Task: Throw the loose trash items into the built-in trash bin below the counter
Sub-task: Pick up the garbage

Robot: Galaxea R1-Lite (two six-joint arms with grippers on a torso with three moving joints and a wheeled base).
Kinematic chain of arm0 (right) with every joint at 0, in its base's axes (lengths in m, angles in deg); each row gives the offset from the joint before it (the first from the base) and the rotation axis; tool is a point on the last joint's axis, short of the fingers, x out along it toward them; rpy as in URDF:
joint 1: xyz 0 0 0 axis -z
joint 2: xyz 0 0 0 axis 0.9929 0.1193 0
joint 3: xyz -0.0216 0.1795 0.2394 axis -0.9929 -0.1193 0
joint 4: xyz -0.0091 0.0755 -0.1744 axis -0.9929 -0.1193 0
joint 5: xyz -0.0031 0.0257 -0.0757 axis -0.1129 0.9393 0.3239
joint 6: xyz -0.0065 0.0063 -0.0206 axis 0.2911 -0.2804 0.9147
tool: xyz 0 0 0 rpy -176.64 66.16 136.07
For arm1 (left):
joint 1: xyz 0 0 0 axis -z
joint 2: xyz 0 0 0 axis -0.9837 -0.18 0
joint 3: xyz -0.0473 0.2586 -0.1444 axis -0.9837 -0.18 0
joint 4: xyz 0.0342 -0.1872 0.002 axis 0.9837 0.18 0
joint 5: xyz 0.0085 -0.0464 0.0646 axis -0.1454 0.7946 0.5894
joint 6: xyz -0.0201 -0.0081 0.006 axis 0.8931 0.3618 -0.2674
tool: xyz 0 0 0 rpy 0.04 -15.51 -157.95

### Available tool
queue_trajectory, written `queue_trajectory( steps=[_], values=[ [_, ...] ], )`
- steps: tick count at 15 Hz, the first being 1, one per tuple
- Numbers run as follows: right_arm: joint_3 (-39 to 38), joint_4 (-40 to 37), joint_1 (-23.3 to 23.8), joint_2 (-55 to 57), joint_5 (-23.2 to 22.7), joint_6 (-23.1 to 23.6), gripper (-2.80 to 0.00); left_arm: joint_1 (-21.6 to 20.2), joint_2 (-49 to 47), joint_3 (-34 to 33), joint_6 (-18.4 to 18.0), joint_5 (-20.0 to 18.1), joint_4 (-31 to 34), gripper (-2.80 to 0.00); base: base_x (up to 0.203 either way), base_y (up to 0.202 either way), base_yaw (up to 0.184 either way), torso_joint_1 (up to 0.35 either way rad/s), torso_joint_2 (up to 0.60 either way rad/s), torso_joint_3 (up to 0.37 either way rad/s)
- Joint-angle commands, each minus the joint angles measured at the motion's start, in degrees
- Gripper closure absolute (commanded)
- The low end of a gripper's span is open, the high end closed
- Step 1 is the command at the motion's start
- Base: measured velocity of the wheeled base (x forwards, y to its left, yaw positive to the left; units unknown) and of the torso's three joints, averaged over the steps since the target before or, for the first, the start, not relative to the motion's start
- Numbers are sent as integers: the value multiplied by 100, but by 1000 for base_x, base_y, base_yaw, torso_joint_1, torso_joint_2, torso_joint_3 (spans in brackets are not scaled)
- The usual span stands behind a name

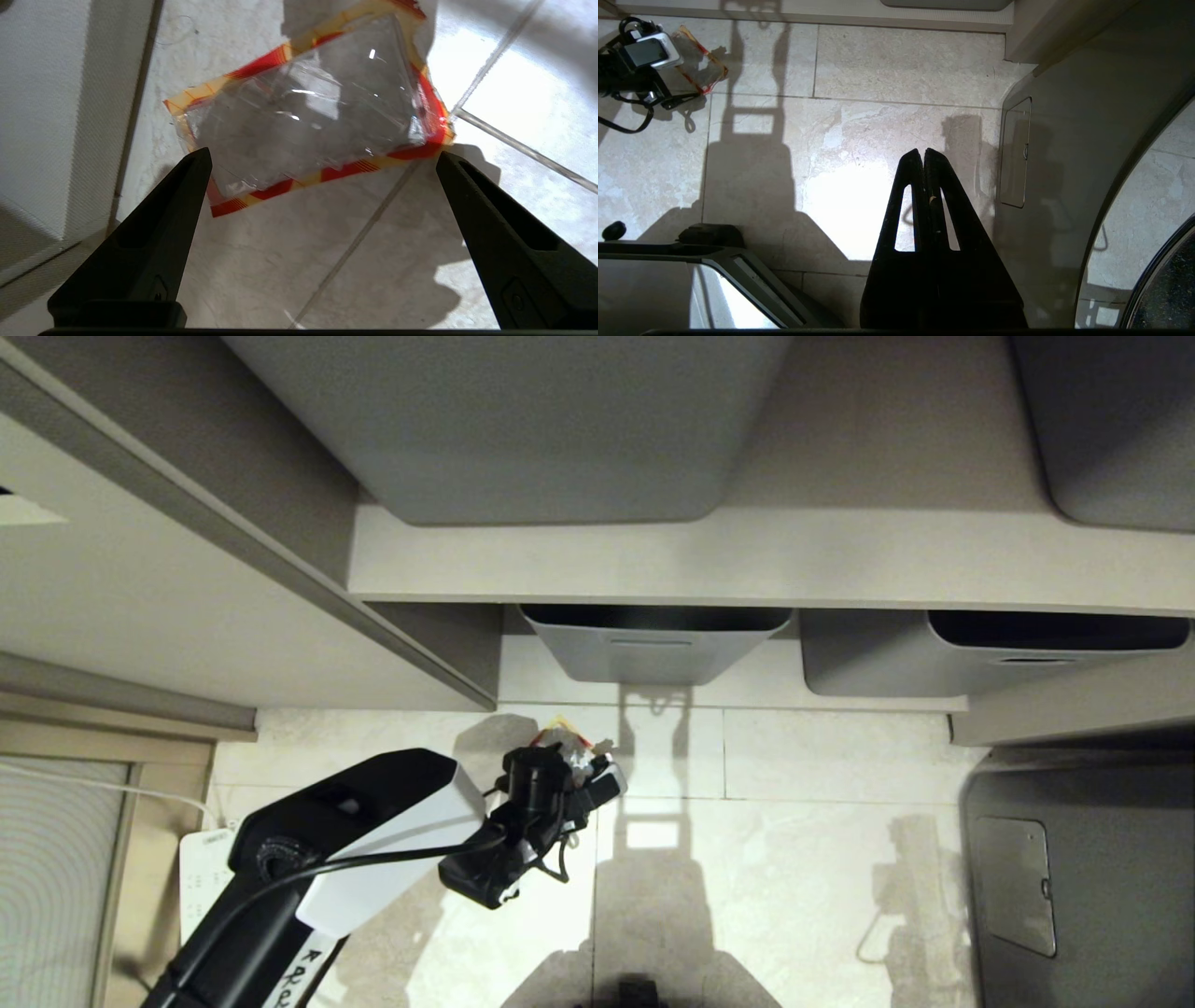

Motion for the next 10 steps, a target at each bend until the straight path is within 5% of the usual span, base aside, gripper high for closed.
queue_trajectory(
  steps=[1, 10],
  values=[
    [0, 1, -2, -9, -2, 2, 0, -4, -87, 135, -38, 15, -38, -280, 0, 0, 0, 0, 0, 0],
    [0, 1, -2, -9, -2, 2, 0, -29, -190, 274, -126, 15, -47, -280, 0, 0, 0, 0, 0, 0]
  ],
)
